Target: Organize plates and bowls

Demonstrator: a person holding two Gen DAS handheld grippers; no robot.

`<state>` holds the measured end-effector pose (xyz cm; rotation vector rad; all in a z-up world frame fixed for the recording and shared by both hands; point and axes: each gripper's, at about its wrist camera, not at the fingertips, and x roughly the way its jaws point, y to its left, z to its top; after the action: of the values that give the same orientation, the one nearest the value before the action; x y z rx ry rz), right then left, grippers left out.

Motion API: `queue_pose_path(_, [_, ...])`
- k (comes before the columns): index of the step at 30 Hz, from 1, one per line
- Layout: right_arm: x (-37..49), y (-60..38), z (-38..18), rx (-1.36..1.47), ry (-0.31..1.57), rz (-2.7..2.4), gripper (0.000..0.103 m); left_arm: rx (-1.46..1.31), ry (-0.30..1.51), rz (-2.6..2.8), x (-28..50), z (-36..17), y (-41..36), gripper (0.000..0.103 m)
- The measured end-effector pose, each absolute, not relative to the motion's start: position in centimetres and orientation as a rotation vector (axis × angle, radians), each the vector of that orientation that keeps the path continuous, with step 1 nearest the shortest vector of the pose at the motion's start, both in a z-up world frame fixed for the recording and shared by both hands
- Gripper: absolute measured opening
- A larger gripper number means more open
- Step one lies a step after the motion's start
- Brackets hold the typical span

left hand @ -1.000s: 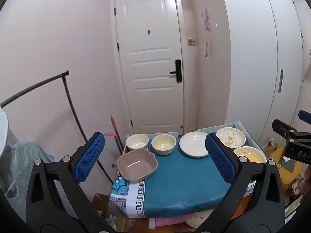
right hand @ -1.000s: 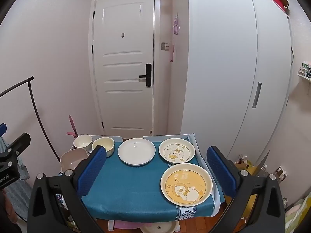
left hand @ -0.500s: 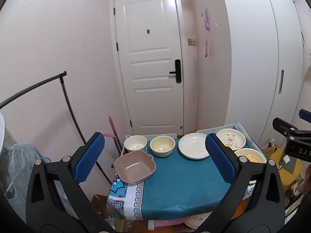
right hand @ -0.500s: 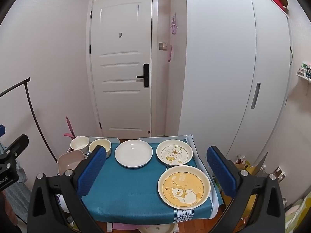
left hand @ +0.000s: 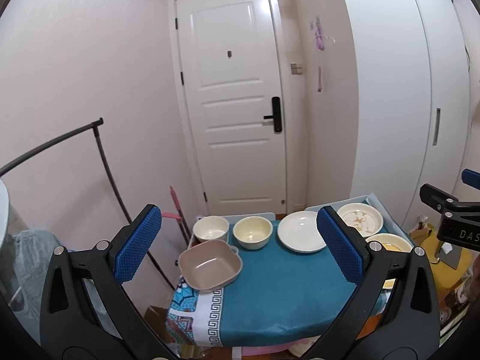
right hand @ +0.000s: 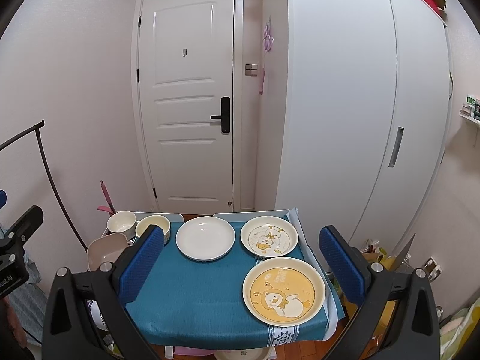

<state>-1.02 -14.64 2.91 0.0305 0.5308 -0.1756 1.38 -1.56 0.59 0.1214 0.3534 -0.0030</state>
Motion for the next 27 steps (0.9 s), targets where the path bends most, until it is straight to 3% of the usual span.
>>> queue_pose_path(27, [-0.6, -14.4, 2.5, 0.029, 0.536, -0.176, 0.103, 0.088, 0.378, -0.032, 2.5, 0.3, -0.4, 0.103])
